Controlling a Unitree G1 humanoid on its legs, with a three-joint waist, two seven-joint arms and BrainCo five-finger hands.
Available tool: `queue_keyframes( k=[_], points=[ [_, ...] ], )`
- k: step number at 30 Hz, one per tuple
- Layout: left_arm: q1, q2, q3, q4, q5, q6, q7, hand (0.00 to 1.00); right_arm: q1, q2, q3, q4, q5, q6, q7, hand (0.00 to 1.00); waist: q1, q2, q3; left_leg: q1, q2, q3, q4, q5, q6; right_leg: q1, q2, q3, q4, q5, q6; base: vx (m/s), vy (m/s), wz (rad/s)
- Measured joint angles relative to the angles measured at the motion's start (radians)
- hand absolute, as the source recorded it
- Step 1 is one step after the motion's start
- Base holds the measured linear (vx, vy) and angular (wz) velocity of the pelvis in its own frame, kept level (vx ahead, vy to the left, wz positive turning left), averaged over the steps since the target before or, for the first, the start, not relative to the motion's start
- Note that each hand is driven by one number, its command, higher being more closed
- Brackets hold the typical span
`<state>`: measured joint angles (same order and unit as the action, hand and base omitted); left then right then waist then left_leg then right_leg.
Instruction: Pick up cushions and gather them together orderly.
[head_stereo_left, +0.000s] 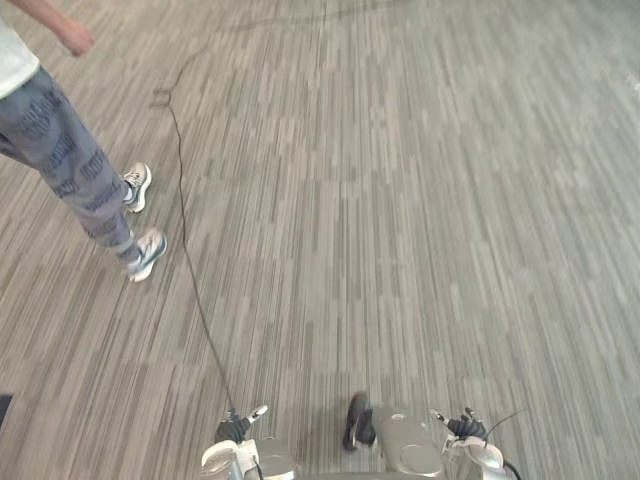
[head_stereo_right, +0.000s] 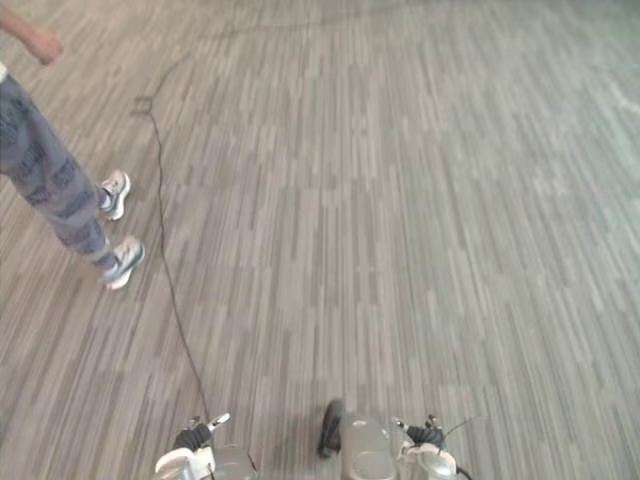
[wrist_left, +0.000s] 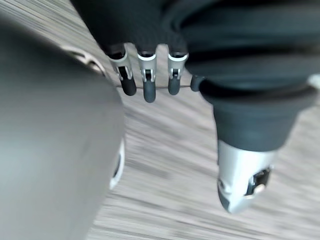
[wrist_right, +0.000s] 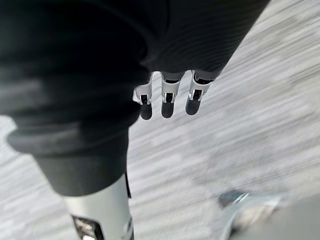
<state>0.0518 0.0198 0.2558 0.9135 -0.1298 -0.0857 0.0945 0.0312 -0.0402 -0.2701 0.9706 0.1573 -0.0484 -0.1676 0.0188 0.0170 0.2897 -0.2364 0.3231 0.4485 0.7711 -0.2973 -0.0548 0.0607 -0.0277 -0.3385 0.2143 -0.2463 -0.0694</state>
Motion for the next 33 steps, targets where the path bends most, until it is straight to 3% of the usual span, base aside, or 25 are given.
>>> queue_keyframes(
  k=[2, 4, 5, 6, 7, 8, 9, 10, 11, 12, 14, 16, 18, 19, 20, 21, 22, 23, 24, 25, 26, 27, 29, 31, 33],
  points=[
    [-0.001, -0.004, 0.001, -0.01, -0.002, -0.01, -0.002, 0.0, -0.009, 0.019, -0.001, 0.0, -0.002, -0.001, -0.001, 0.0, 0.011, -0.004, 0.0, -0.048, -0.056, -0.001, -0.223, 0.042, 0.004, 0.05, -0.023, 0.022, -0.023, -0.01, 0.038, 0.47, 0.086, -0.48],
    [0.0, -0.022, 0.006, -0.026, -0.007, -0.022, 0.0, 0.0, -0.008, 0.023, 0.002, 0.001, -0.001, -0.002, -0.005, 0.0, 0.032, -0.003, -0.004, -0.099, -0.131, -0.071, -0.484, 0.146, -0.024, 0.13, -0.055, 0.073, -0.069, -0.049, 0.089, 0.67, 0.255, -0.76],
    [0.001, -0.029, 0.009, -0.037, -0.012, -0.026, 0.0, 0.0, -0.007, 0.023, 0.01, 0.007, -0.002, -0.002, -0.008, 0.0, 0.05, -0.01, -0.006, -0.111, -0.145, -0.119, -0.498, 0.232, -0.034, 0.168, -0.068, 0.107, -0.084, -0.082, 0.105, 0.63, 0.314, -0.9],
    [0.0, -0.024, 0.008, -0.037, -0.013, -0.028, -0.001, 0.0, -0.008, 0.025, 0.012, 0.012, -0.001, -0.002, -0.008, 0.0, 0.055, -0.022, -0.01, -0.109, -0.154, -0.132, -0.484, 0.266, -0.028, 0.178, -0.074, 0.124, -0.087, -0.092, 0.1, 0.8, 0.398, -0.93],
    [0.0, 0.004, 0.003, -0.038, -0.012, -0.027, -0.002, 0.0, -0.012, 0.063, 0.013, 0.026, -0.002, 0.0, -0.007, 0.0, 0.055, -0.071, -0.042, -0.121, -0.196, -0.163, -0.411, 0.262, 0.02, 0.166, -0.122, 0.185, -0.032, -0.088, 0.087, 0.7, 0.329, -0.59],
    [0.0, 0.009, 0.004, -0.038, -0.012, -0.027, -0.002, 0.0, -0.009, 0.07, 0.01, 0.024, -0.002, -0.003, -0.007, 0.0, 0.054, -0.082, -0.048, -0.124, -0.199, -0.16, -0.384, 0.238, 0.032, 0.151, -0.132, 0.197, 0.004, -0.081, 0.083, 0.83, 0.382, -0.61],
    [0.0, 0.032, -0.002, -0.034, -0.012, -0.023, 0.0, 0.0, -0.004, 0.086, 0.002, 0.027, -0.001, -0.007, -0.007, 0.0, 0.046, -0.117, -0.056, -0.101, -0.204, -0.133, -0.318, 0.163, 0.053, 0.095, -0.174, 0.225, 0.181, -0.055, 0.126, 0.53, 0.261, -0.36],
    [-0.001, 0.039, -0.006, -0.032, -0.014, -0.02, 0.001, 0.0, -0.003, 0.089, 0.001, 0.028, -0.001, -0.007, -0.006, 0.0, 0.045, -0.126, -0.054, -0.081, -0.205, -0.12, -0.303, 0.135, 0.054, 0.069, -0.189, 0.236, 0.267, -0.038, 0.142, 0.79, 0.341, -0.57],
    [-0.005, 0.066, -0.033, -0.006, -0.019, -0.013, 0.011, 0.0, -0.003, 0.09, 0.007, 0.027, -0.002, -0.007, -0.002, 0.0, 0.036, -0.138, -0.051, 0.015, -0.211, -0.077, -0.298, 0.068, 0.059, -0.052, -0.253, 0.227, 0.597, 0.056, 0.211, 0.65, 0.241, -0.49],
    [-0.006, 0.07, -0.043, 0.004, -0.019, -0.006, 0.013, 0.0, -0.004, 0.087, 0.008, 0.024, -0.002, -0.008, 0.0, 0.0, 0.032, -0.136, -0.049, 0.052, -0.211, -0.069, -0.303, 0.048, 0.057, -0.08, -0.271, 0.202, 0.681, 0.057, 0.213, 0.76, 0.236, -0.71],
    [-0.002, 0.07, -0.07, 0.035, -0.016, 0.008, 0.016, 0.0, -0.003, 0.073, 0.011, 0.007, -0.007, -0.01, 0.006, 0.0, 0.024, -0.122, -0.048, 0.259, -0.208, 0.005, -0.41, 0.009, 0.047, -0.205, -0.308, 0.065, 0.86, 0.012, 0.136, 0.59, 0.133, -0.86],
    [-0.009, 0.07, -0.096, 0.053, -0.016, 0.008, 0.013, 0.0, -0.01, 0.066, 0.019, -0.013, -0.015, -0.017, 0.01, 0.0, 0.009, -0.106, -0.044, 0.348, -0.207, 0.052, -0.492, 0.013, 0.04, -0.296, -0.298, -0.038, 0.816, -0.02, 0.096, 0.51, 0.119, -0.7],
    [-0.032, 0.063, -0.129, 0.081, -0.016, 0.012, 0.007, 0.0, -0.043, 0.029, 0.04, 0.003, -0.033, -0.014, 0.015, 0.0, -0.017, -0.075, -0.024, 0.445, -0.199, 0.118, -0.563, 0.02, 0.028, -0.375, -0.251, -0.226, 0.563, -0.037, 0.044, 0.61, 0.132, -0.7],
    [-0.039, 0.058, -0.131, 0.087, -0.016, 0.012, 0.003, 0.0, -0.046, 0.022, 0.038, 0.005, -0.032, -0.012, 0.018, 0.0, -0.02, -0.064, -0.017, 0.476, -0.199, 0.137, -0.582, 0.02, 0.028, -0.4, -0.224, -0.29, 0.443, -0.009, 0.011, 0.58, 0.068, -0.7],
    [-0.038, 0.055, -0.133, 0.098, -0.013, 0.012, -0.001, 0.0, -0.052, 0.01, 0.038, 0.005, -0.032, -0.012, 0.02, 0.0, -0.029, -0.06, -0.013, 0.524, -0.21, 0.15, -0.607, 0.025, 0.02, -0.415, -0.159, -0.356, 0.231, 0.076, -0.014, 0.75, 0.044, -0.61],
    [-0.031, 0.053, -0.133, 0.103, -0.008, 0.012, -0.004, 0.0, -0.044, 0.003, 0.038, 0.014, -0.039, -0.01, 0.022, 0.0, -0.035, -0.067, -0.015, 0.575, -0.236, 0.141, -0.622, 0.03, -0.023, -0.408, -0.105, -0.363, 0.064, 0.175, -0.041, 0.66, 0.003, -0.4],
    [-0.026, 0.055, -0.133, 0.103, -0.008, 0.011, -0.005, 0.0, -0.032, -0.002, 0.038, 0.02, -0.041, -0.01, 0.022, 0.0, -0.039, -0.075, -0.02, 0.604, -0.255, 0.132, -0.627, 0.027, -0.041, -0.404, -0.097, -0.35, 0.033, 0.209, -0.066, 0.69, -0.022, -0.23],
    [-0.036, 0.033, -0.119, 0.111, -0.001, 0.011, -0.007, 0.0, -0.035, -0.028, 0.01, 0.03, -0.038, -0.008, 0.031, 0.0, -0.051, -0.032, -0.017, 0.66, -0.244, 0.114, -0.622, 0.017, -0.068, -0.417, -0.085, -0.303, 0.131, 0.245, -0.196, 0.66, -0.026, -0.25],
    [-0.039, 0.019, -0.125, 0.119, 0.008, 0.009, -0.008, 0.0, -0.032, -0.05, -0.001, 0.028, -0.041, -0.006, 0.035, 0.0, -0.059, 0.012, -0.023, 0.625, -0.186, 0.097, -0.487, 0.046, -0.122, -0.429, -0.084, -0.297, 0.224, 0.154, -0.169, 0.75, -0.083, -0.32],
    [-0.037, 0.016, -0.12, 0.118, 0.012, 0.007, -0.008, 0.0, -0.032, -0.05, -0.013, 0.024, -0.041, -0.003, 0.036, 0.0, -0.068, 0.025, -0.021, 0.57, -0.139, 0.068, -0.332, 0.082, -0.135, -0.415, -0.065, -0.287, 0.234, 0.122, -0.155, 0.59, -0.096, -0.43],
    [-0.035, 0.011, -0.1, 0.118, 0.011, 0.01, -0.007, 0.0, -0.033, -0.048, -0.024, 0.019, -0.039, 0.001, 0.035, 0.0, -0.069, 0.04, -0.014, 0.492, -0.07, 0.032, -0.117, 0.133, -0.109, -0.384, -0.028, -0.266, 0.215, 0.103, -0.149, 0.66, -0.116, -0.69],
    [-0.033, 0.003, -0.055, 0.115, 0.011, 0.012, -0.006, 0.0, -0.03, -0.043, -0.023, 0.007, -0.038, 0.006, 0.029, 0.0, -0.058, 0.049, -0.007, 0.397, 0.005, 0.006, 0.149, 0.116, -0.072, -0.317, 0.028, -0.23, 0.18, 0.083, -0.154, 0.43, -0.051, -0.84],
    [-0.021, -0.001, -0.036, 0.065, 0.011, 0.013, -0.009, 0.0, -0.014, -0.015, -0.019, -0.014, -0.031, 0.011, 0.027, 0.0, -0.045, 0.022, 0.008, 0.293, 0.033, -0.026, 0.322, 0.064, -0.073, -0.185, 0.059, -0.173, 0.134, 0.044, -0.152, 0.49, -0.033, -0.77],
    [-0.009, 0.003, -0.038, 0.02, 0.01, 0.002, -0.01, 0.0, -0.007, 0.004, 0.017, -0.015, -0.026, 0.011, 0.027, 0.0, -0.027, -0.003, 0.0, 0.178, 0.031, -0.031, 0.304, 0.031, -0.037, -0.081, 0.079, -0.11, 0.057, 0.023, -0.127, 0.53, -0.047, -0.82],
    [0.0, 0.004, -0.033, -0.027, 0.006, 0.001, -0.011, 0.0, -0.01, 0.019, 0.051, -0.02, -0.028, 0.011, 0.031, 0.0, -0.007, -0.015, -0.009, 0.032, 0.011, -0.042, 0.153, 0.008, 0.002, 0.011, 0.096, -0.022, -0.013, 0.004, -0.109, 0.44, 0.021, -1.15]
  ],
)
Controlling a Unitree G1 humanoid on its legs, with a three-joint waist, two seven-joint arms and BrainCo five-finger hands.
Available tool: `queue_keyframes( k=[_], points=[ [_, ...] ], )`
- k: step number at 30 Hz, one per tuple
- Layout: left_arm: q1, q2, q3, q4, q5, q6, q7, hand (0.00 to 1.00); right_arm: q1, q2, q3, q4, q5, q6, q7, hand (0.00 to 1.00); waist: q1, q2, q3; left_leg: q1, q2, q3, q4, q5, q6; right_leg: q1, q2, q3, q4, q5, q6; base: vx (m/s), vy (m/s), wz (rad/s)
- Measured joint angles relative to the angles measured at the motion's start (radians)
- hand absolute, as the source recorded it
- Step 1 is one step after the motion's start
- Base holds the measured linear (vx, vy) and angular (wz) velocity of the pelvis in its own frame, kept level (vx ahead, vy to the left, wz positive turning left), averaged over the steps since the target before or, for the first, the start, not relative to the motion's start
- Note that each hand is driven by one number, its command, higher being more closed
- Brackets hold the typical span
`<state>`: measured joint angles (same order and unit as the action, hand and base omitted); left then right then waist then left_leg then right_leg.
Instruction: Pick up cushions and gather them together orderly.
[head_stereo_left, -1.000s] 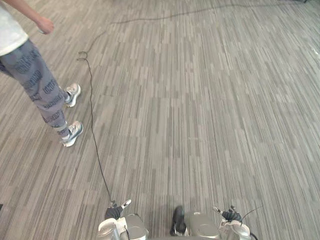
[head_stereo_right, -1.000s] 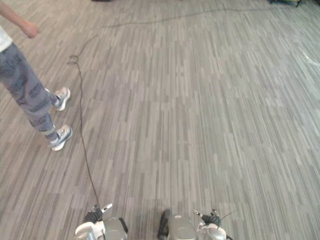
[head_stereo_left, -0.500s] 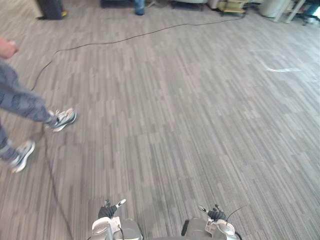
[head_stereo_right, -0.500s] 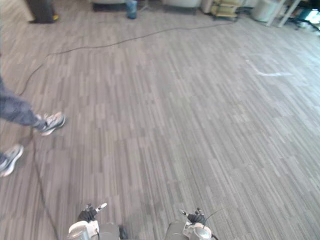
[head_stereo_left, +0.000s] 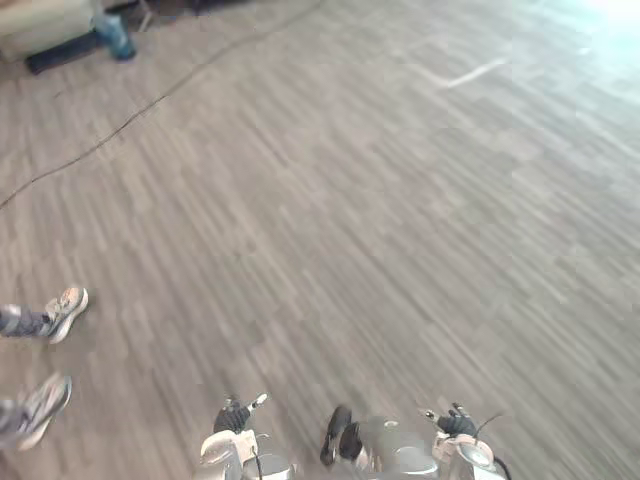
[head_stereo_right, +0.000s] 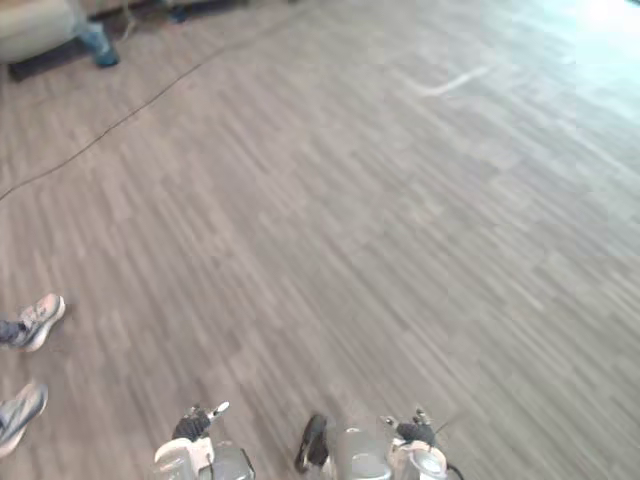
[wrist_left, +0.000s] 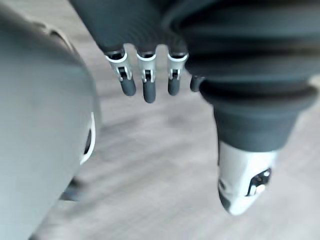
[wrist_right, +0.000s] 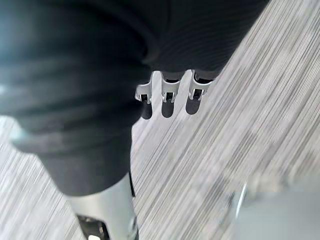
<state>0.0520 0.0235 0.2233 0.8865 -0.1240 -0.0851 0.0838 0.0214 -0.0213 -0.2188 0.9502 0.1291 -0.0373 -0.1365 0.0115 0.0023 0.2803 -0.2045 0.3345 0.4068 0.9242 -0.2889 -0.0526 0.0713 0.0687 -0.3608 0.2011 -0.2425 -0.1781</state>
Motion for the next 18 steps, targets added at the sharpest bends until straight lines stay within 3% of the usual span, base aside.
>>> queue_keyframes(
  k=[2, 3, 4, 5, 6, 7, 8, 9, 10, 11, 13, 14, 15, 17, 18],
  points=[
    [0.018, -0.004, 0.022, -0.011, -0.016, -0.001, 0.001, 0.0, 0.001, 0.004, 0.019, -0.011, 0.0, 0.002, -0.002, 0.0, 0.01, -0.012, -0.002, -0.082, -0.07, -0.072, -0.208, 0.007, -0.007, 0.067, -0.006, 0.082, -0.029, -0.02, 0.024, 0.58, 0.128, -1.13],
    [0.023, -0.017, 0.037, -0.018, -0.025, -0.015, 0.004, 0.0, 0.009, 0.005, 0.023, -0.019, 0.0, -0.001, -0.002, 0.0, 0.031, -0.008, -0.006, -0.112, -0.116, -0.13, -0.38, 0.043, -0.048, 0.094, -0.015, 0.136, -0.035, -0.032, 0.056, 0.44, 0.145, -1.06],
    [0.024, -0.02, 0.036, -0.022, -0.03, -0.018, 0.005, 0.0, 0.01, 0.005, 0.022, -0.018, 0.0, -0.001, -0.002, 0.0, 0.038, -0.006, -0.006, -0.112, -0.128, -0.147, -0.432, 0.058, -0.057, 0.104, -0.016, 0.152, -0.036, -0.043, 0.07, 0.67, 0.287, -1.44],
    [0.03, -0.03, 0.035, -0.032, -0.039, -0.023, 0.006, 0.0, 0.015, 0.005, 0.023, -0.018, 0.0, -0.001, -0.003, 0.0, 0.048, -0.005, -0.011, -0.13, -0.151, -0.165, -0.561, 0.101, -0.057, 0.144, -0.022, 0.208, -0.045, -0.075, 0.109, 0.62, 0.32, -1.53],
    [0.036, -0.02, 0.035, -0.037, -0.052, -0.029, 0.005, 0.0, 0.027, 0.023, 0.024, -0.018, 0.0, 0.002, -0.005, 0.0, 0.066, -0.035, -0.031, -0.119, -0.165, -0.17, -0.54, 0.203, -0.025, 0.175, -0.055, 0.267, -0.047, -0.107, 0.151, 0.62, 0.32, -1.49],
    [0.04, -0.015, 0.035, -0.036, -0.051, -0.03, 0.004, 0.0, 0.043, 0.024, 0.024, -0.019, 0.0, 0.003, -0.005, 0.0, 0.066, -0.034, -0.051, -0.119, -0.172, -0.171, -0.531, 0.216, -0.018, 0.18, -0.058, 0.283, -0.034, -0.109, 0.156, 0.75, 0.337, -1.32],
    [0.037, 0.008, 0.035, -0.027, -0.048, -0.027, 0.004, 0.0, 0.051, 0.051, 0.024, -0.023, 0.0, 0.001, -0.005, 0.0, 0.065, -0.079, -0.071, -0.109, -0.181, -0.146, -0.481, 0.186, 0.019, 0.138, -0.1, 0.29, 0.083, -0.122, 0.188, 0.76, 0.311, -1.02],
    [0.035, 0.03, 0.03, -0.017, -0.046, -0.027, 0.003, 0.0, 0.05, 0.071, 0.019, -0.03, -0.002, -0.003, 0.001, 0.0, 0.063, -0.109, -0.07, -0.056, -0.179, -0.095, -0.464, 0.128, 0.019, 0.035, -0.147, 0.281, 0.344, -0.09, 0.237, 1.02, 0.447, -1.05],
    [0.027, 0.041, 0.022, 0.003, -0.044, -0.024, 0.004, 0.0, 0.049, 0.072, 0.014, -0.031, -0.002, -0.003, 0.001, 0.0, 0.053, -0.11, -0.067, -0.015, -0.186, -0.082, -0.467, 0.097, 0.023, -0.046, -0.187, 0.258, 0.531, -0.024, 0.288, 0.81, 0.365, -0.64],
    [0.01, 0.056, 0.001, 0.042, -0.033, -0.008, 0.006, 0.0, 0.044, 0.066, 0.006, -0.033, -0.003, -0.005, 0.003, 0.0, 0.036, -0.105, -0.062, 0.063, -0.196, -0.067, -0.477, 0.054, 0.031, -0.12, -0.254, 0.197, 0.738, -0.007, 0.302, 0.52, 0.24, -0.31],
    [0.006, 0.057, -0.028, 0.071, -0.027, 0.006, 0.007, 0.0, 0.038, 0.058, -0.003, -0.036, -0.012, -0.008, 0.01, 0.0, 0.033, -0.088, -0.055, 0.213, -0.2, -0.032, -0.539, 0.022, 0.037, -0.184, -0.327, 0.083, 0.844, -0.026, 0.254, 0.55, 0.172, -0.34],
    [0.004, 0.056, -0.036, 0.075, -0.026, 0.006, 0.007, 0.0, 0.037, 0.058, -0.003, -0.038, -0.013, -0.012, 0.011, 0.0, 0.032, -0.084, -0.055, 0.249, -0.2, -0.025, -0.564, 0.021, 0.037, -0.208, -0.338, 0.049, 0.84, -0.031, 0.245, 0.79, 0.216, -0.36],
    [-0.007, 0.056, -0.068, 0.089, -0.025, 0.005, 0.004, 0.0, 0.017, 0.05, -0.003, -0.031, -0.014, -0.024, 0.011, 0.0, 0.02, -0.073, -0.052, 0.345, -0.203, -0.001, -0.658, 0.022, 0.036, -0.291, -0.345, -0.045, 0.758, -0.054, 0.21, 0.42, 0.11, -0.18],
    [-0.026, 0.053, -0.1, 0.111, -0.025, 0.007, 0.0, 0.0, -0.013, 0.027, -0.002, -0.014, -0.021, -0.022, 0.013, 0.0, 0.004, -0.06, -0.043, 0.416, -0.206, 0.016, -0.731, 0.023, 0.034, -0.371, -0.324, -0.104, 0.575, -0.045, 0.199, 0.59, 0.088, -0.14],
    [-0.036, 0.048, -0.114, 0.123, -0.022, 0.009, 0.0, 0.0, -0.03, 0.007, -0.002, 0.003, -0.021, -0.021, 0.013, 0.0, -0.013, -0.042, -0.032, 0.459, -0.204, 0.024, -0.767, 0.023, 0.034, -0.413, -0.286, -0.126, 0.388, 0.01, 0.185, 0.65, 0.049, -0.07]
  ],
)
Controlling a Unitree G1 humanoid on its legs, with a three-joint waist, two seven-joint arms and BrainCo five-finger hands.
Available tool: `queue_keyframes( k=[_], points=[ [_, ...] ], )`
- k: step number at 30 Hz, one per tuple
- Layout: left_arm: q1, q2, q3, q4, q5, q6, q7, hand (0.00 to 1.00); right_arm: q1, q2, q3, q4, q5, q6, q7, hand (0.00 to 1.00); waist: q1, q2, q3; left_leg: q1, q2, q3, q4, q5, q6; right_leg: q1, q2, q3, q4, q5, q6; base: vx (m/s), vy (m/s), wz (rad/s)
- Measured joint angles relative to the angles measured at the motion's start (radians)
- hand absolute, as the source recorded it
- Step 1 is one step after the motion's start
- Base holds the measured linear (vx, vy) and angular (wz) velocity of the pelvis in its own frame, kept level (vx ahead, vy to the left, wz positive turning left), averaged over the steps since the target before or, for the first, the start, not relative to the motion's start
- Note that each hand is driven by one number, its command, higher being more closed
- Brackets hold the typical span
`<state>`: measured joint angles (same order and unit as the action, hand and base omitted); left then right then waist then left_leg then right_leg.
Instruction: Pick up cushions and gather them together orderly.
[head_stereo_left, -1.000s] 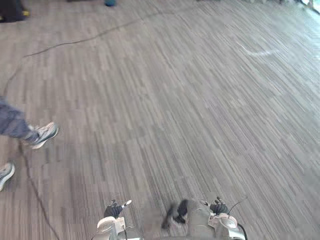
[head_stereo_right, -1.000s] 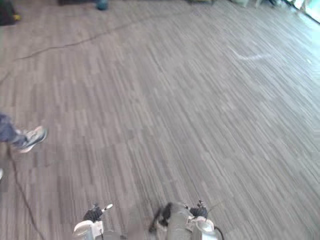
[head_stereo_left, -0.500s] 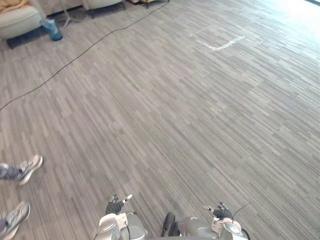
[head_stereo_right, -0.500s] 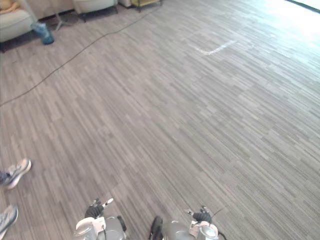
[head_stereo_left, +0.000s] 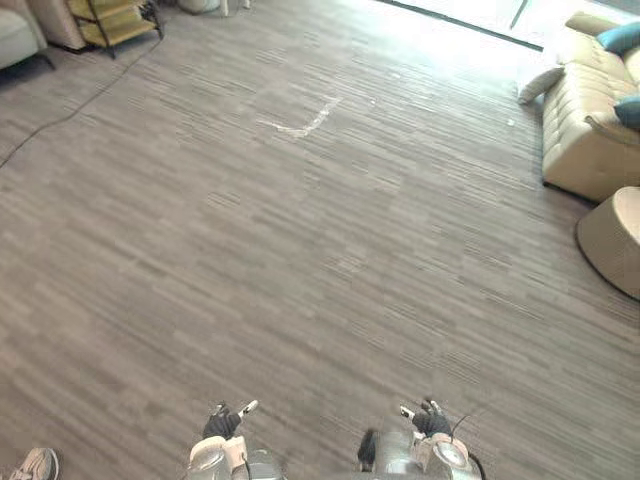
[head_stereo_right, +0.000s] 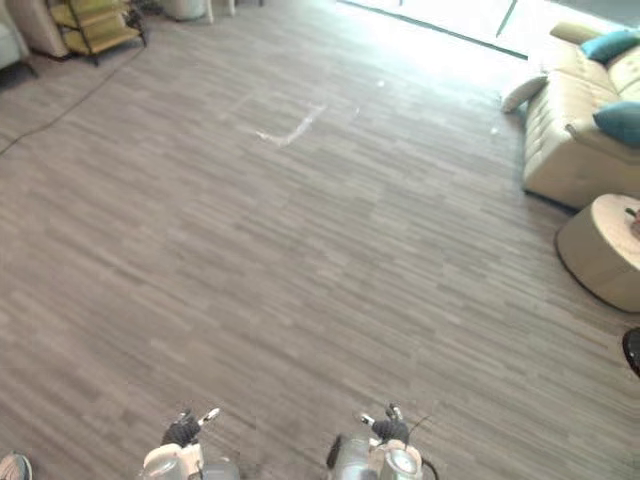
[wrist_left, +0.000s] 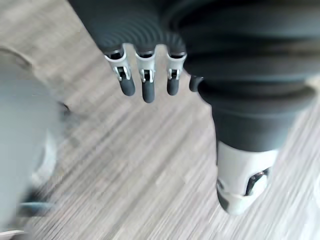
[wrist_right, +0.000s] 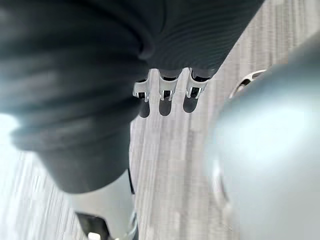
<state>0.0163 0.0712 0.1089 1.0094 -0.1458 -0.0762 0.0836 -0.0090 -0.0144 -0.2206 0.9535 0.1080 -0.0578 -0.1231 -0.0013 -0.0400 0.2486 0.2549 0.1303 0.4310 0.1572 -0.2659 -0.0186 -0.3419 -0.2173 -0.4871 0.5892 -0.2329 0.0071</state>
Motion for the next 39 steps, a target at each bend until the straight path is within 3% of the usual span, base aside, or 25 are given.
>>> queue_keyframes(
  k=[2, 3, 4, 5, 6, 7, 8, 9, 10, 12, 15, 16, 18, 20, 21, 22, 23, 24, 27, 30, 33, 35, 37, 38, 39],
  points=[
    [0.002, 0.0, -0.016, 0.003, 0.01, 0.0, 0.0, 0.0, -0.003, -0.015, -0.001, 0.009, 0.007, 0.003, 0.001, 0.0, -0.013, 0.005, 0.008, 0.048, -0.017, 0.008, -0.03, 0.001, -0.003, -0.012, 0.052, 0.0, -0.257, 0.13, -0.009, 0.47, -0.011, -0.03],
    [0.009, 0.006, -0.017, 0.004, 0.015, 0.0, 0.0, 0.0, 0.001, -0.027, 0.0, 0.016, 0.007, 0.005, 0.0, 0.0, -0.017, -0.007, 0.008, 0.098, -0.043, 0.005, -0.046, 0.003, -0.034, -0.012, 0.069, 0.003, -0.378, 0.216, -0.035, 0.67, -0.085, 0.1],
    [0.019, 0.001, -0.016, 0.01, 0.019, 0.0, 0.001, 0.0, 0.012, -0.045, -0.006, 0.023, 0.01, 0.008, 0.002, 0.0, -0.041, 0.003, 0.007, 0.167, -0.054, -0.03, -0.053, -0.008, -0.071, -0.008, 0.081, 0.055, -0.356, 0.374, -0.139, 0.83, -0.119, -0.03],
    [0.017, -0.02, -0.008, 0.014, 0.032, -0.001, 0.001, 0.0, 0.001, -0.072, -0.011, 0.023, 0.009, 0.009, 0.004, 0.0, -0.046, 0.051, 0.005, 0.179, -0.028, -0.029, -0.039, 0.006, -0.096, -0.042, 0.088, 0.061, -0.247, 0.301, -0.14, 0.69, -0.119, -0.05],
    [0.019, -0.03, -0.008, 0.014, 0.037, -0.001, 0.001, 0.0, 0.0, -0.076, -0.011, 0.021, 0.008, 0.009, 0.004, 0.0, -0.047, 0.061, 0.001, 0.176, -0.021, -0.031, -0.023, 0.019, -0.116, -0.052, 0.088, 0.066, -0.212, 0.278, -0.143, 0.65, -0.153, -0.32],
    [0.019, -0.04, -0.01, 0.017, 0.049, -0.002, 0.001, 0.0, 0.0, -0.081, -0.029, 0.006, 0.01, 0.006, 0.006, 0.0, -0.056, 0.087, 0.004, 0.117, 0.026, -0.071, 0.151, 0.051, -0.153, -0.057, 0.094, 0.065, -0.133, 0.192, -0.13, 0.61, -0.191, -0.28],
    [0.019, -0.045, 0.003, 0.022, 0.05, 0.0, 0.001, 0.0, -0.001, -0.078, -0.044, 0.006, 0.012, 0.009, 0.004, 0.0, -0.057, 0.104, 0.012, 0.01, 0.098, -0.128, 0.435, 0.15, -0.174, -0.011, 0.123, 0.067, -0.12, 0.13, -0.125, 0.61, -0.199, -0.28],
    [0.02, -0.05, 0.016, 0.02, 0.05, 0.0, 0.001, 0.0, -0.001, -0.078, -0.044, 0.004, 0.012, 0.01, 0.002, 0.0, -0.057, 0.108, 0.014, -0.031, 0.123, -0.145, 0.539, 0.16, -0.175, 0.01, 0.136, 0.069, -0.125, 0.119, -0.131, 0.73, -0.167, -0.27],
    [0.022, -0.054, 0.051, -0.007, 0.05, -0.002, -0.001, 0.0, 0.008, -0.071, -0.043, 0.005, 0.012, 0.015, -0.003, 0.0, -0.052, 0.108, 0.022, -0.131, 0.188, -0.162, 0.803, 0.133, -0.172, 0.097, 0.176, 0.076, -0.144, 0.081, -0.133, 0.6, -0.11, -0.26],
    [0.035, -0.047, 0.085, -0.054, 0.047, -0.007, 0.0, 0.0, 0.022, -0.039, -0.021, 0.004, 0.022, 0.019, -0.004, 0.0, -0.04, 0.075, 0.032, -0.249, 0.216, -0.146, 0.931, 0.05, -0.126, 0.261, 0.205, 0.095, -0.209, 0.019, -0.144, 0.58, -0.094, -0.23],
    [0.036, -0.047, 0.11, -0.104, 0.043, -0.016, -0.001, 0.0, 0.026, -0.019, 0.012, 0.002, 0.023, 0.019, -0.003, 0.0, -0.016, 0.048, 0.03, -0.454, 0.164, -0.09, 0.695, -0.003, -0.057, 0.412, 0.222, 0.138, -0.344, 0.003, -0.116, 0.52, -0.062, -0.23],
    [0.036, -0.049, 0.111, -0.106, 0.043, -0.02, -0.001, 0.0, 0.027, -0.02, 0.01, 0.003, 0.023, 0.019, -0.004, 0.0, -0.01, 0.048, 0.03, -0.473, 0.148, -0.088, 0.623, -0.002, -0.056, 0.428, 0.221, 0.145, -0.358, 0.009, -0.103, 0.55, 0.022, -0.64],
    [0.055, -0.068, 0.157, -0.117, 0.013, -0.031, 0.0, 0.0, 0.027, -0.008, -0.006, 0.005, 0.022, 0.019, -0.007, 0.0, 0.029, 0.05, 0.032, -0.542, 0.066, -0.131, 0.214, 0.08, -0.072, 0.509, 0.213, 0.224, -0.409, -0.018, -0.057, 0.62, 0.115, -0.9],
    [0.055, -0.08, 0.174, -0.121, -0.011, -0.042, -0.001, 0.0, 0.029, -0.007, -0.003, 0.008, 0.021, 0.018, -0.014, 0.0, 0.047, 0.051, 0.028, -0.57, 0.05, -0.147, 0.092, 0.143, -0.085, 0.561, 0.207, 0.271, -0.419, -0.068, -0.012, 0.65, 0.263, -0.93],
    [0.056, -0.071, 0.174, -0.123, -0.017, -0.044, 0.0, 0.0, 0.041, 0.002, -0.004, 0.021, 0.021, 0.019, -0.015, 0.0, 0.063, 0.016, 0.008, -0.558, 0.035, -0.137, 0.134, 0.237, -0.064, 0.592, 0.173, 0.317, -0.421, -0.108, 0.006, 0.76, 0.349, -0.99],
    [0.059, -0.064, 0.174, -0.124, -0.015, -0.044, 0.0, 0.0, 0.043, 0.014, -0.006, 0.021, 0.02, 0.019, -0.014, 0.0, 0.064, 0.013, -0.01, -0.561, 0.022, -0.136, 0.151, 0.241, -0.059, 0.597, 0.157, 0.331, -0.412, -0.115, 0.013, 0.72, 0.293, -0.89],
    [0.065, -0.047, 0.175, -0.122, -0.011, -0.042, 0.0, 0.0, 0.06, 0.037, -0.007, 0.022, 0.017, 0.019, -0.014, 0.0, 0.059, -0.026, -0.038, -0.57, 0.001, -0.138, 0.214, 0.228, -0.016, 0.579, 0.119, 0.359, -0.346, -0.122, 0.017, 0.89, 0.356, -0.72],
    [0.063, -0.022, 0.163, -0.106, -0.009, -0.041, 0.001, 0.0, 0.064, 0.054, -0.012, 0.02, 0.012, 0.014, -0.01, 0.0, 0.054, -0.059, -0.048, -0.535, -0.03, -0.117, 0.258, 0.163, 0.016, 0.497, 0.066, 0.38, -0.113, -0.089, 0.062, 0.87, 0.355, -0.59],
    [0.036, 0.018, 0.109, -0.042, 0.008, -0.02, 0.007, 0.0, 0.064, 0.049, -0.015, 0.04, 0.013, 0.008, -0.008, 0.0, 0.025, -0.071, -0.034, -0.382, -0.078, -0.12, 0.245, 0.054, 0.034, 0.311, -0.022, 0.389, 0.396, 0.079, 0.111, 0.65, 0.235, 0.15],
    [0.038, 0.007, 0.082, -0.035, 0.011, -0.013, 0.01, 0.0, 0.064, 0.025, -0.01, 0.03, 0.008, 0.001, -0.004, 0.0, 0.016, -0.044, -0.029, -0.211, -0.078, -0.118, 0.158, 0.011, 0.033, 0.2, -0.027, 0.329, 0.487, 0.039, 0.076, 0.64, 0.14, 0.0],
    [0.014, -0.001, 0.044, 0.001, 0.013, -0.009, 0.006, 0.0, 0.037, 0.006, -0.015, 0.0, 0.011, -0.015, -0.003, 0.0, -0.008, -0.015, -0.008, -0.053, -0.079, -0.112, 0.022, 0.002, 0.022, 0.018, -0.023, 0.185, 0.254, -0.014, 0.044, 0.57, 0.053, 0.05],
    [0.013, -0.008, 0.018, 0.003, 0.016, -0.006, 0.005, 0.0, 0.024, -0.003, -0.015, 0.001, 0.011, -0.013, -0.003, 0.0, -0.016, -0.008, 0.0, 0.058, -0.086, -0.114, -0.048, 0.001, 0.02, -0.014, 0.029, 0.112, -0.177, 0.1, 0.022, 0.74, -0.045, 0.26],
    [0.021, -0.01, 0.022, 0.001, 0.017, -0.007, 0.003, 0.0, 0.029, -0.006, -0.015, 0.003, 0.011, -0.012, -0.002, 0.0, -0.017, -0.017, -0.003, 0.134, -0.109, -0.138, -0.069, -0.016, -0.005, -0.01, 0.052, 0.141, -0.286, 0.156, 0.007, 0.73, -0.11, 0.55],
    [0.029, -0.031, 0.032, 0.002, 0.029, -0.006, 0.003, 0.0, 0.026, -0.017, -0.023, -0.002, 0.012, -0.011, 0.001, 0.0, -0.042, 0.0, -0.008, 0.18, -0.098, -0.178, -0.051, -0.031, -0.021, -0.028, 0.06, 0.206, -0.165, 0.238, -0.076, 0.63, -0.105, 0.64],
    [0.032, -0.037, 0.032, 0.002, 0.03, -0.006, 0.003, 0.0, 0.025, -0.024, -0.026, -0.003, 0.012, -0.012, 0.004, 0.0, -0.043, 0.011, -0.013, 0.177, -0.089, -0.189, -0.026, -0.031, -0.022, -0.041, 0.06, 0.214, -0.121, 0.221, -0.086, 0.6, -0.148, 0.48]
  ],
)
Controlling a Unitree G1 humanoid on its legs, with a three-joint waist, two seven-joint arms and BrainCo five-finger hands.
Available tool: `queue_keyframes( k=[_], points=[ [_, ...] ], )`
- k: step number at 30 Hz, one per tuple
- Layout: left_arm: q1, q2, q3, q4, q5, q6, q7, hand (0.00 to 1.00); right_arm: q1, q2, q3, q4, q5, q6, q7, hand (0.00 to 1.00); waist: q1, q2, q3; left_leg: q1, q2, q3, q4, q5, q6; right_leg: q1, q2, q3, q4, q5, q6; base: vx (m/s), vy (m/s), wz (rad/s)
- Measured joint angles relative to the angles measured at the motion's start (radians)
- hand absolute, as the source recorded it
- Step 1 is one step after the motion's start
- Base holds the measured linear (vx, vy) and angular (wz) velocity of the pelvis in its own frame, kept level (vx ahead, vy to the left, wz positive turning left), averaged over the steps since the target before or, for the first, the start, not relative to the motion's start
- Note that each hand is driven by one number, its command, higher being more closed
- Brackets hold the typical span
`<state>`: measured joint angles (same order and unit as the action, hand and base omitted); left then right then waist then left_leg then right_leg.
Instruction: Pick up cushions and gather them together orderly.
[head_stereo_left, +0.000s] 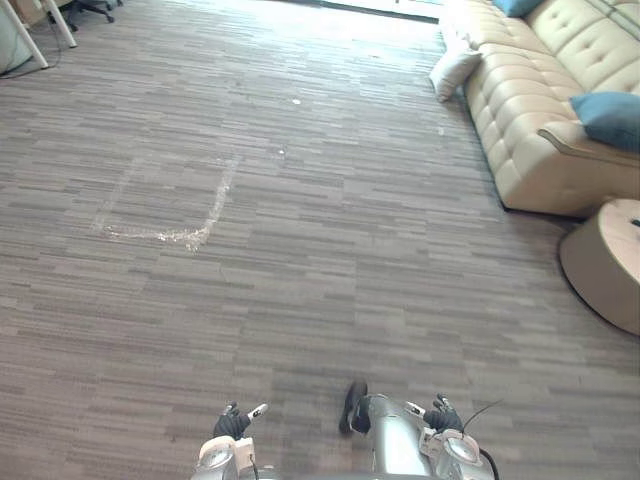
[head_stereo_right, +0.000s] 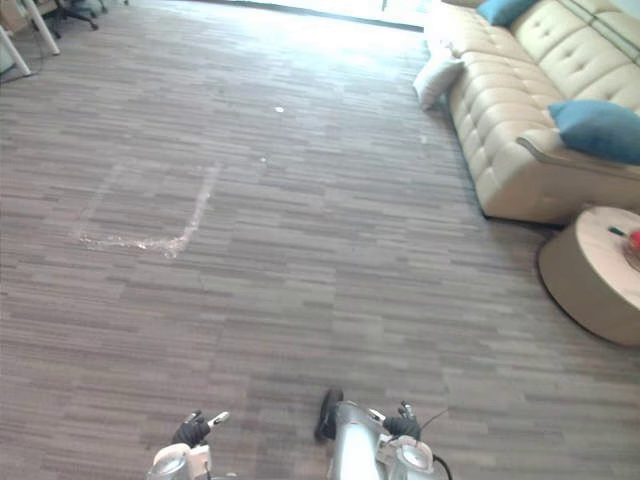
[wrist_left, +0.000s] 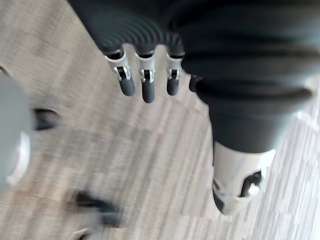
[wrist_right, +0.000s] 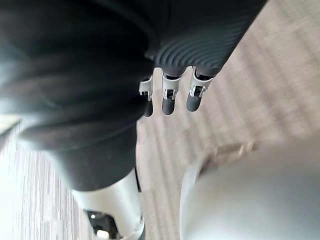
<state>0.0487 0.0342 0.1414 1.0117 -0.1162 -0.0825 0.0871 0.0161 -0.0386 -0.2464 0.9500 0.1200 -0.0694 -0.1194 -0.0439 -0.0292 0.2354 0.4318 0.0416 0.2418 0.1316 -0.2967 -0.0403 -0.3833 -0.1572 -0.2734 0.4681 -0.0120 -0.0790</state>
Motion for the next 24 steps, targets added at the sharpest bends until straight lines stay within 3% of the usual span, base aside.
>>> queue_keyframes(
  k=[1, 2, 3, 4, 5, 6, 7, 8, 10, 11, 12, 13, 14, 15, 17, 18, 19, 20, 21, 22, 24],
  points=[
    [0.005, -0.016, 0.009, -0.002, 0.001, 0.0, 0.001, 0.0, -0.001, -0.01, -0.016, -0.003, 0.001, 0.0, 0.002, 0.0, 0.0, 0.03, -0.009, -0.034, 0.029, -0.012, 0.101, 0.0, 0.0, -0.005, 0.002, -0.011, 0.06, -0.064, 0.004, 0.71, -0.227, 0.17],
    [0.005, -0.032, 0.029, -0.001, 0.002, 0.001, 0.002, 0.0, -0.001, -0.018, -0.031, -0.02, 0.002, 0.002, 0.002, 0.0, -0.007, 0.07, -0.006, -0.12, 0.083, -0.032, 0.321, 0.031, -0.049, 0.023, 0.012, -0.038, 0.087, -0.125, -0.008, 0.98, -0.292, 0.09],
    [0.012, -0.047, 0.059, -0.004, 0.009, 0.002, 0.002, 0.0, 0.002, -0.022, -0.031, -0.034, 0.006, 0.007, 0.001, 0.0, -0.011, 0.097, 0.002, -0.232, 0.154, -0.054, 0.578, 0.135, -0.109, 0.069, 0.052, -0.04, 0.081, -0.169, -0.022, 0.84, -0.224, -0.03],
    [0.016, -0.053, 0.074, -0.009, 0.01, 0.002, 0.002, 0.0, 0.0, -0.022, -0.027, -0.034, 0.012, 0.011, 0.0, 0.0, -0.007, 0.109, 0.005, -0.276, 0.185, -0.055, 0.691, 0.162, -0.133, 0.098, 0.074, -0.038, 0.07, -0.188, -0.028, 0.85, -0.157, -0.32],
    [0.02, -0.052, 0.102, -0.036, 0.019, 0.003, 0.0, 0.0, -0.001, -0.009, -0.02, -0.031, 0.02, 0.019, -0.001, 0.0, 0.002, 0.121, 0.02, -0.382, 0.26, -0.032, 0.941, 0.113, -0.112, 0.223, 0.121, -0.036, 0.021, -0.229, -0.045, 0.57, -0.092, -0.33],
    [0.021, -0.048, 0.106, -0.045, 0.019, 0.003, -0.001, 0.0, 0.002, -0.005, -0.017, -0.03, 0.022, 0.021, -0.001, 0.0, 0.004, 0.112, 0.024, -0.403, 0.267, -0.028, 0.969, 0.098, -0.106, 0.258, 0.125, -0.035, 0.006, -0.238, -0.047, 0.78, -0.127, -0.23],
    [0.022, -0.039, 0.108, -0.071, 0.017, 0.001, -0.002, 0.0, 0.005, 0.007, -0.004, -0.029, 0.034, 0.029, -0.003, 0.0, 0.013, 0.075, 0.034, -0.49, 0.266, 0.001, 0.977, 0.057, -0.076, 0.365, 0.129, -0.03, -0.066, -0.254, -0.036, 0.36, -0.061, -0.02],
    [0.022, -0.032, 0.107, -0.077, 0.016, 0.0, -0.002, 0.0, 0.008, 0.01, 0.002, -0.028, 0.036, 0.031, -0.003, 0.0, 0.016, 0.065, 0.034, -0.521, 0.262, 0.015, 0.956, 0.045, -0.069, 0.396, 0.129, -0.026, -0.095, -0.254, -0.036, 0.59, -0.091, -0.18],
    [0.022, -0.026, 0.115, -0.102, 0.013, -0.002, -0.003, 0.0, 0.017, 0.021, 0.02, -0.025, 0.038, 0.031, -0.007, 0.0, 0.048, 0.042, 0.028, -0.65, 0.235, 0.075, 0.761, 0.012, -0.021, 0.496, 0.127, 0.01, -0.206, -0.248, -0.025, 0.59, -0.011, -0.49],
    [0.023, -0.033, 0.118, -0.117, -0.004, -0.016, -0.001, 0.0, 0.008, 0.028, 0.017, -0.024, 0.038, 0.031, -0.009, 0.0, 0.061, 0.041, 0.029, -0.717, 0.191, 0.064, 0.576, 0.022, -0.02, 0.553, 0.12, 0.033, -0.253, -0.249, -0.019, 0.73, 0.103, -0.72],
    [0.022, -0.04, 0.125, -0.124, -0.017, -0.028, -0.002, 0.0, 0.007, 0.039, 0.014, -0.017, 0.037, 0.029, -0.013, 0.0, 0.079, 0.034, 0.03, -0.747, 0.148, 0.042, 0.37, 0.079, -0.039, 0.594, 0.098, 0.061, -0.275, -0.269, 0.014, 0.62, 0.149, -0.67],
    [0.022, -0.04, 0.124, -0.125, -0.022, -0.03, -0.001, 0.0, 0.01, 0.04, 0.014, -0.011, 0.037, 0.028, -0.014, 0.0, 0.082, 0.035, 0.029, -0.746, 0.137, 0.034, 0.311, 0.103, -0.046, 0.602, 0.097, 0.072, -0.284, -0.279, 0.03, 0.59, 0.219, -0.78],
    [0.027, -0.043, 0.123, -0.123, -0.033, -0.038, 0.003, 0.0, 0.002, 0.033, 0.017, 0.015, 0.036, 0.022, -0.016, 0.0, 0.09, 0.047, 0.025, -0.767, 0.127, 0.009, 0.207, 0.196, -0.048, 0.65, 0.101, 0.108, -0.311, -0.311, 0.062, 0.6, 0.292, -0.92],
    [0.025, -0.031, 0.117, -0.121, -0.044, -0.04, 0.002, 0.0, 0.006, 0.047, 0.019, 0.028, 0.036, 0.023, -0.018, 0.0, 0.104, 0.02, 0.005, -0.754, 0.103, 0.014, 0.257, 0.277, -0.012, 0.685, 0.067, 0.156, -0.311, -0.337, 0.06, 0.61, 0.326, -0.88],
    [0.024, -0.007, 0.116, -0.117, -0.039, -0.036, 0.002, 0.0, 0.01, 0.077, 0.018, 0.021, 0.034, 0.022, -0.018, 0.0, 0.099, -0.018, -0.015, -0.754, 0.094, 0.036, 0.304, 0.21, 0.012, 0.65, 0.031, 0.189, -0.231, -0.321, 0.045, 0.8, 0.41, -0.6],
    [0.022, 0.019, 0.105, -0.108, -0.037, -0.035, 0.004, 0.0, 0.017, 0.096, 0.014, 0.015, 0.032, 0.019, -0.016, 0.0, 0.1, -0.063, -0.023, -0.704, 0.065, 0.077, 0.324, 0.141, 0.046, 0.534, -0.026, 0.24, 0.058, -0.257, 0.131, 1.03, 0.501, -0.4],
    [0.009, 0.044, 0.077, -0.08, -0.032, -0.032, 0.008, 0.0, 0.017, 0.099, 0.013, 0.017, 0.03, 0.018, -0.016, 0.0, 0.086, -0.074, -0.017, -0.638, 0.033, 0.082, 0.325, 0.088, 0.053, 0.44, -0.07, 0.251, 0.318, -0.162, 0.218, 0.88, 0.422, -0.2],
    [0.001, 0.051, 0.065, -0.063, -0.029, -0.021, 0.01, 0.0, 0.016, 0.094, 0.012, 0.018, 0.028, 0.018, -0.015, 0.0, 0.081, -0.077, -0.015, -0.595, 0.022, 0.08, 0.322, 0.063, 0.057, 0.406, -0.084, 0.242, 0.427, -0.145, 0.234, 0.73, 0.249, 0.08],
    [0.0, 0.05, 0.047, -0.048, -0.019, -0.01, 0.013, 0.0, 0.018, 0.083, 0.014, 0.012, 0.015, 0.018, -0.01, 0.0, 0.079, -0.07, -0.013, -0.481, 0.007, 0.08, 0.28, 0.02, 0.056, 0.343, -0.106, 0.193, 0.58, -0.163, 0.203, 0.73, 0.189, 0.0],
    [0.005, 0.049, 0.022, -0.041, -0.012, -0.006, 0.016, 0.0, 0.021, 0.073, 0.014, 0.006, 0.008, 0.015, -0.008, 0.0, 0.075, -0.055, -0.016, -0.39, 0.002, 0.08, 0.216, 0.002, 0.058, 0.282, -0.111, 0.131, 0.612, -0.187, 0.169, 0.71, 0.17, -0.04],
    [0.002, 0.051, -0.009, -0.022, -0.006, -0.005, 0.015, 0.0, 0.013, 0.057, 0.015, 0.004, 0.005, 0.0, -0.008, 0.0, 0.054, -0.039, -0.013, -0.309, 0.0, 0.078, 0.13, 0.01, 0.043, 0.181, -0.111, 0.034, 0.563, -0.237, 0.14, 0.55, 0.084, 0.18]
  ],
)
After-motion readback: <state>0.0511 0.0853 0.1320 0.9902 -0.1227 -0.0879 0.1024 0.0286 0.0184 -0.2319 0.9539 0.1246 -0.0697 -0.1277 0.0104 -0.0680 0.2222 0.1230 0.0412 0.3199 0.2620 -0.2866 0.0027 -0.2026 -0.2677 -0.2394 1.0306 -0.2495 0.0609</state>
